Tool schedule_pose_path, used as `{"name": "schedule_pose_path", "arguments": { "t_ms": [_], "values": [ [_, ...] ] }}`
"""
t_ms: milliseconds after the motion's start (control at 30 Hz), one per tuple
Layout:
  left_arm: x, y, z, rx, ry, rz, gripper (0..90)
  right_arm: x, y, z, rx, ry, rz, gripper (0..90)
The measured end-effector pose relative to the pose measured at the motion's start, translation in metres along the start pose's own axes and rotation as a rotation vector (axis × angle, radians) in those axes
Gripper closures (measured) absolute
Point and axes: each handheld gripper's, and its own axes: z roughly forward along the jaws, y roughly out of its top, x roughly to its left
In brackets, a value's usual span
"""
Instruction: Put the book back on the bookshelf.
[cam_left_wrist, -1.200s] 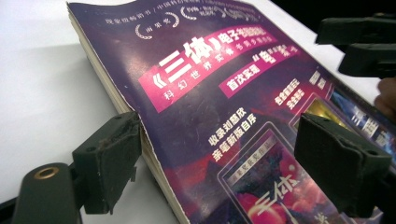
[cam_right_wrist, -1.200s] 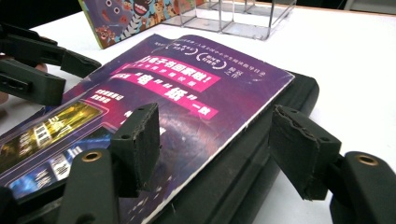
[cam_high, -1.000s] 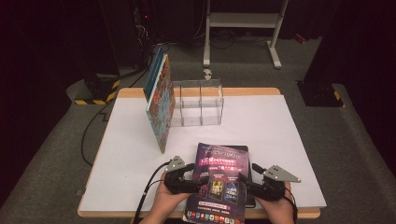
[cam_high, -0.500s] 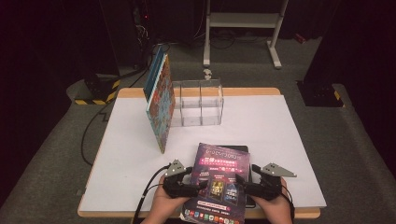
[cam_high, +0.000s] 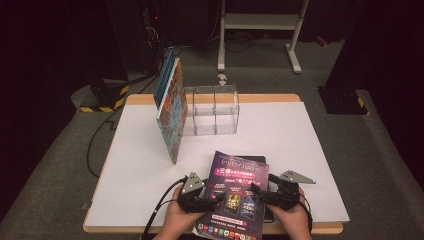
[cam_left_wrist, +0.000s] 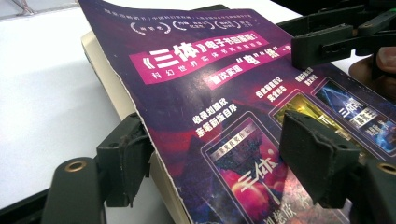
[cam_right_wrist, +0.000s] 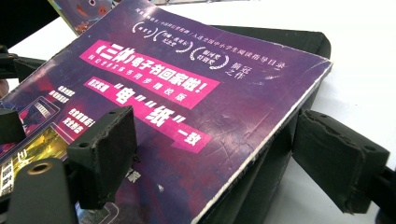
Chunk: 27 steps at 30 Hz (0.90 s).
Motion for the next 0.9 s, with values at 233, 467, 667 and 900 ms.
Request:
{"name": "schedule_pose_path", "arguments": {
  "t_ms": [233, 467, 667, 900],
  "values": [
    [-0.005, 0.004, 0.008, 0.009, 0.004, 0.009, 26.4, -0.004, 0.002, -0.002, -0.001, -0.018, 0.008, 14.3],
    [-0.009, 0.008, 0.021, 0.006, 0.002, 0.029, 25.1, -0.016, 0.008, -0.002, -0.013, -0.062, 0.014, 15.2],
    [0.002, 0.005, 0.015, -0.008, 0.014, -0.028, 23.0, -0.017, 0.005, -0.003, -0.008, -0.041, 0.032, 15.7],
    [0.000, 0.002, 0.011, -0.025, 0.003, -0.019, 25.1, -0.011, -0.005, -0.009, 0.000, 0.004, 0.065, 15.8]
  ]
}}
